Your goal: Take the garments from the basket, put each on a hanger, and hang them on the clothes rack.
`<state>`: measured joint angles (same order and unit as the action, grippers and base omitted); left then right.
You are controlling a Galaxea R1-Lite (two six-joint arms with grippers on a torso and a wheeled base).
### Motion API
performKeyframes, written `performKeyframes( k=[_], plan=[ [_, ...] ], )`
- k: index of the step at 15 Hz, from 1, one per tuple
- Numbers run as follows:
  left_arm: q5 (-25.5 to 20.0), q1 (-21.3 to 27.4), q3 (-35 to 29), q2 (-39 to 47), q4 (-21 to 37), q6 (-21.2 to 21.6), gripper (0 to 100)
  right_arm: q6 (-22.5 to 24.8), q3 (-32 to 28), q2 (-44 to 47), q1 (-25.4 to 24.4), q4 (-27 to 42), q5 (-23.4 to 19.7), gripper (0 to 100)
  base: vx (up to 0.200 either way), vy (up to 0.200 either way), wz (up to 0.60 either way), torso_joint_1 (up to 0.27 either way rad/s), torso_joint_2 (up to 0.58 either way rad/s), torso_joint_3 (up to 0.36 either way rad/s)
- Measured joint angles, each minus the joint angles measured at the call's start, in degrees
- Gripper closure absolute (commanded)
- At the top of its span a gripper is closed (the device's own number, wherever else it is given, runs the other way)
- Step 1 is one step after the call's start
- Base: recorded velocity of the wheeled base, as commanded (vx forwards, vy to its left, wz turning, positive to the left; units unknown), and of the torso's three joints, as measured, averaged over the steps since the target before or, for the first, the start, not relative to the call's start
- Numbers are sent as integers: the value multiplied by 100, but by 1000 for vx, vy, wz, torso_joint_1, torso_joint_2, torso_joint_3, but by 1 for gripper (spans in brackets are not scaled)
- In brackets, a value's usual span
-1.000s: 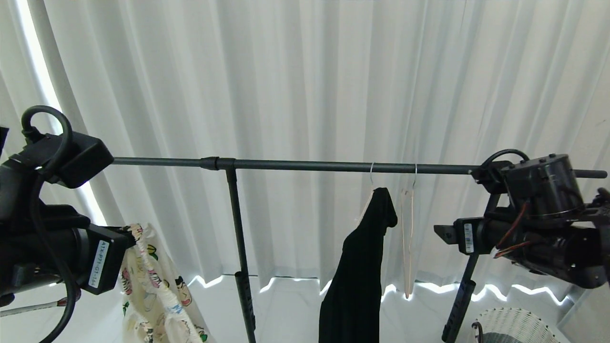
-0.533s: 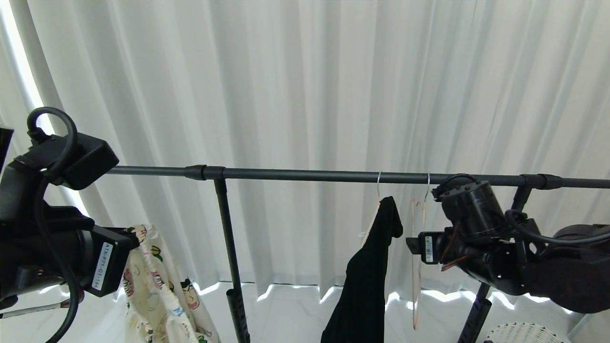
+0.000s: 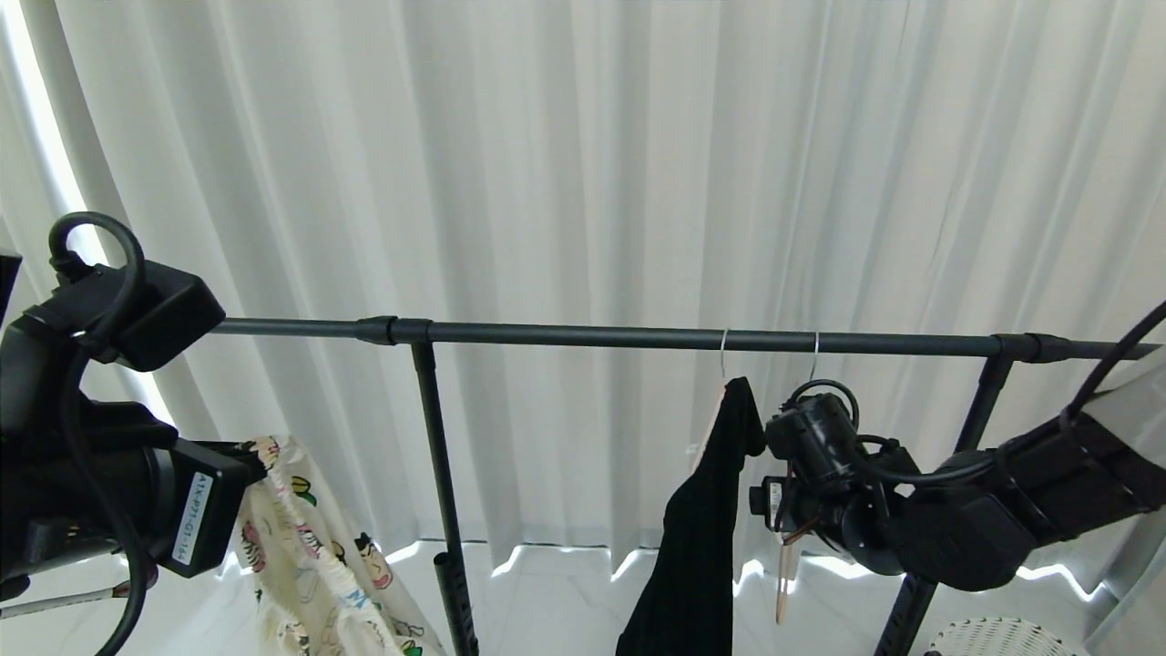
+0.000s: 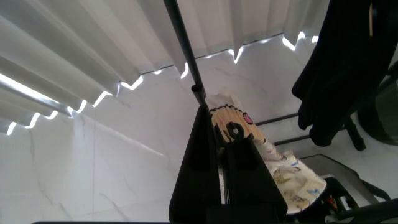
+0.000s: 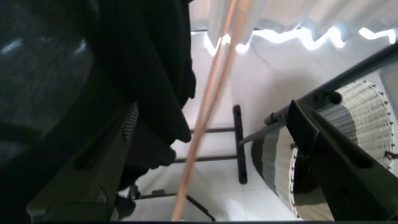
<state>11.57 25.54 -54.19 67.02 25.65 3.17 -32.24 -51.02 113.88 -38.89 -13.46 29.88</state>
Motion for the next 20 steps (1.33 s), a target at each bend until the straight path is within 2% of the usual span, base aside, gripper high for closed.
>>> performKeyframes(
  k=[5,6,13,17,20],
  plan=[
    [-7,4,61,9,0,0,100,4,-271,458,199,2,1,0,0,0,0,0,0,0],
    [-7,9,77,12,0,0,100,6,-284,480,204,2,4,100,0,0,0,0,0,0],
    [-7,59,100,6,0,0,100,102,-239,336,210,49,99,100,0,0,0,0,0,0],
    [-7,95,100,-2,0,0,100,483,78,43,210,18,91,100,0,0,0,0,0,0],
    [-7,100,122,-10,2,-2,100,538,300,-289,210,5,46,100,0,0,0,0,0,0]
  ],
)
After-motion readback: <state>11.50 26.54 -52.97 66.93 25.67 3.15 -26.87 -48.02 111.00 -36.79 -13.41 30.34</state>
